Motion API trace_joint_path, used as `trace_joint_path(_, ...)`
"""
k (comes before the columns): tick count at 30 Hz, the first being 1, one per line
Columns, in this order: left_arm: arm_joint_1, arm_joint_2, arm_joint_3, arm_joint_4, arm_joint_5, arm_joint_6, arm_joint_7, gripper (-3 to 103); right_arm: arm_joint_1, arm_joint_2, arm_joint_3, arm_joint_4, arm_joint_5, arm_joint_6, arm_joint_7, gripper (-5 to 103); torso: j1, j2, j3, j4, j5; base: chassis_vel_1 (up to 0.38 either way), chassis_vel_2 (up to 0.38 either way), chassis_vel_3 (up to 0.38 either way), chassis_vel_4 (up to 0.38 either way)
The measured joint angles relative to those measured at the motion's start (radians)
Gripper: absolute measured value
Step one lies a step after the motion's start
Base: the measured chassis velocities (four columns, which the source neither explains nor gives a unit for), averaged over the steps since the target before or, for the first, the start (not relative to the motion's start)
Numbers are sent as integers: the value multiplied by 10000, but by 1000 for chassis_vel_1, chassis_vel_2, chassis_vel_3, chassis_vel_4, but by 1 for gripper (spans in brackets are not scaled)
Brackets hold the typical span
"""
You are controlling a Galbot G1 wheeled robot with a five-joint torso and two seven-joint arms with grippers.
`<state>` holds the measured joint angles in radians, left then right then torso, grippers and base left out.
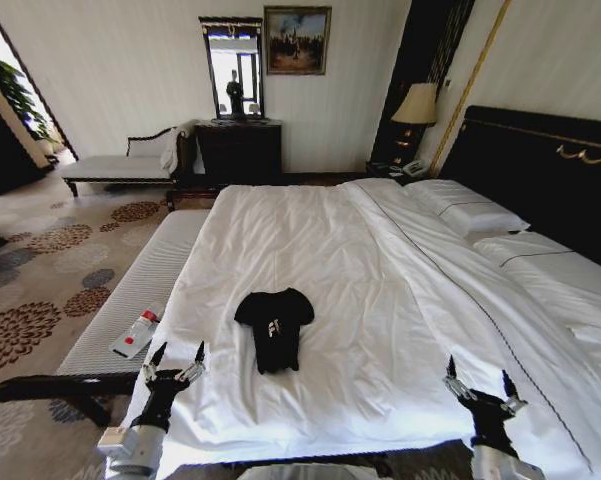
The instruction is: Fold the clothes on the bed.
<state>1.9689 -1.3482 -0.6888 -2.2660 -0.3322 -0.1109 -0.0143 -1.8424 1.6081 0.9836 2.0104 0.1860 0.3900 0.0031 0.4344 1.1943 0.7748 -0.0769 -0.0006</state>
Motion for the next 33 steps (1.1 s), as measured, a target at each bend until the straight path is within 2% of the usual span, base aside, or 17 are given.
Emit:
trace_joint_path(3,6,15,2,85,-9,-4,1,99,-52,0,-223,216,146,-302,0,100,-1,0,0,-1,0,0,0,0,0)
trace_joint_path(5,-13,58,-17,198,-87,11,0,99,-159,-134,-668,779,804,-1513,76,100,-3,1,-2,-4,-1,0,0,0,0)
trace_joint_path(6,-13,58,-17,198,-87,11,0,99,-159,-134,-668,779,804,-1513,76,100,-3,1,-2,-4,-1,0,0,0,0)
trace_joint_path(8,-21,107,-26,315,-122,30,-3,99,-94,-584,-1131,1203,1678,-2526,128,100,-3,2,-2,-3,-4,0,0,0,0)
trace_joint_path(9,-24,133,-27,370,-132,39,-1,99,0,-793,-1297,1299,1910,-2863,178,100,-3,1,-2,-3,0,0,0,0,0)
trace_joint_path(10,-24,133,-27,370,-132,39,-1,99,0,-793,-1297,1299,1910,-2863,178,100,-3,1,-2,-3,0,0,0,0,0)
trace_joint_path(13,-41,114,-74,539,-198,79,-6,99,814,-1989,-2147,1498,3164,-4674,665,100,-3,0,-1,0,1,0,0,0,0)
trace_joint_path(14,-41,114,-74,539,-198,79,-6,99,814,-1989,-2147,1498,3164,-4674,665,100,-3,0,-1,0,1,0,0,0,0)
trace_joint_path(16,-18,49,-63,571,-250,125,-10,99,1321,-2500,-2551,1493,3906,-5328,779,100,-2,0,0,3,2,0,0,0,0)
trace_joint_path(17,6,-7,-24,579,-193,138,-15,99,1866,-2967,-2915,1393,4935,-5765,768,100,-2,0,-1,0,-2,0,0,0,0)
trace_joint_path(18,38,-69,-12,578,-128,142,-21,99,2178,-3268,-3120,1296,5737,-5965,645,100,-3,0,-1,-2,3,0,0,0,0)
trace_joint_path(19,38,-69,-12,578,-128,142,-21,99,2178,-3268,-3120,1296,5737,-5965,645,100,-3,0,-1,-2,3,0,0,0,0)
trace_joint_path(21,92,-188,-8,540,-2,150,-58,99,2608,-3849,-3355,1090,6883,-6250,297,100,-2,0,-1,-1,1,0,0,0,0)
trace_joint_path(24,179,-365,30,383,243,196,-140,98,3846,-5267,-4032,90,8536,-6705,-189,100,-3,1,0,2,3,0,0,0,0)
trace_joint_path(25,179,-365,30,383,243,196,-140,98,3846,-5267,-4032,90,8536,-6705,-189,100,-3,1,0,2,3,0,0,0,0)
trace_joint_path(29,162,-394,468,209,549,404,-300,100,5079,-6068,-4931,-1354,9111,-7063,-670,100,-1,-1,1,-2,3,0,0,0,0)
trace_joint_path(33,62,-326,672,279,623,532,-329,100,5865,-6203,-5633,-2051,9104,-7226,-1010,100,-1,0,0,-5,1,0,0,0,0)
